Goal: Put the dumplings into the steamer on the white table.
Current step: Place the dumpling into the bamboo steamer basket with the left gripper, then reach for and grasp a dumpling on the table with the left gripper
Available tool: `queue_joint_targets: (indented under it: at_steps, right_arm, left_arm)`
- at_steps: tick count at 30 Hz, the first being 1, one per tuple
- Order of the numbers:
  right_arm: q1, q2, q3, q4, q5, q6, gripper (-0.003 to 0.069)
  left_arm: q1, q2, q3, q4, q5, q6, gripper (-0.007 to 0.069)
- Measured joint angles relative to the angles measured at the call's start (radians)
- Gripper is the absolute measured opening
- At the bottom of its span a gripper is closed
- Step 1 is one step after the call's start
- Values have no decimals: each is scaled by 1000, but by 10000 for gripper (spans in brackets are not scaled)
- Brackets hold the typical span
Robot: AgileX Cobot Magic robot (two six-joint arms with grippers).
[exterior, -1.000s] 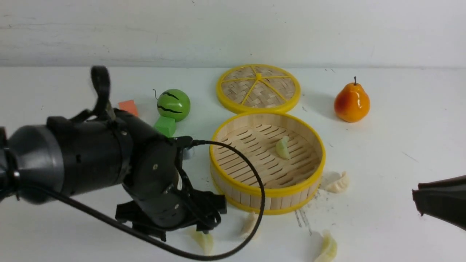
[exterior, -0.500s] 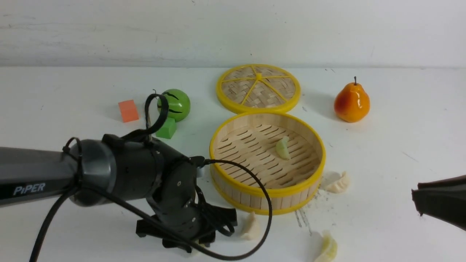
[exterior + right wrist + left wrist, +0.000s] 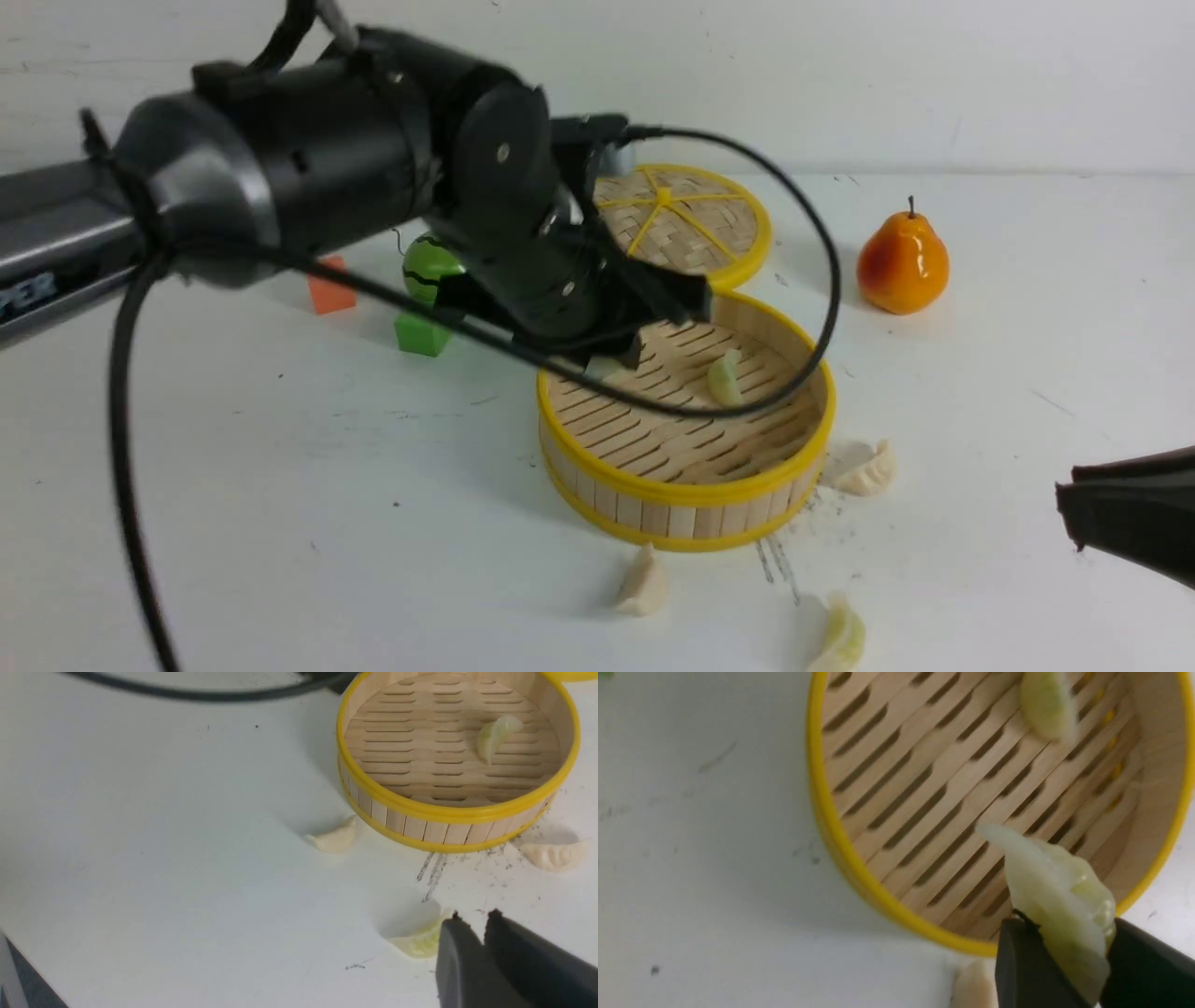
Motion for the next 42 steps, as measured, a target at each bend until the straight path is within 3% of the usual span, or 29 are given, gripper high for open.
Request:
queue_joint_targets:
  at_steps: [7, 16, 20, 25, 30, 35, 42]
  right_arm:
    - [0, 0, 0, 0, 15, 0, 87]
    - [0, 0, 0, 0, 29, 0, 97]
    - [0, 0, 0, 0, 29, 0, 103]
    - [0, 0, 0, 0, 29, 0, 106]
    - [0, 0, 0, -2, 28, 0, 111]
    - [0, 0, 0, -3, 18, 0, 114]
    - [0, 0, 0, -18, 17, 0, 115]
  left_arm:
    - [0, 334, -362, 2, 97, 14, 185]
    - [0, 568, -567, 43, 107, 14, 185]
    - [1, 594, -582, 77, 107, 14, 267]
    - [1, 553, -625, 85, 200, 14, 430]
    - [-9, 445, -719, 69, 374, 114, 486]
    - [-29, 292, -662, 22, 400, 186, 485]
    - [-49, 65, -263, -10, 403, 204, 485]
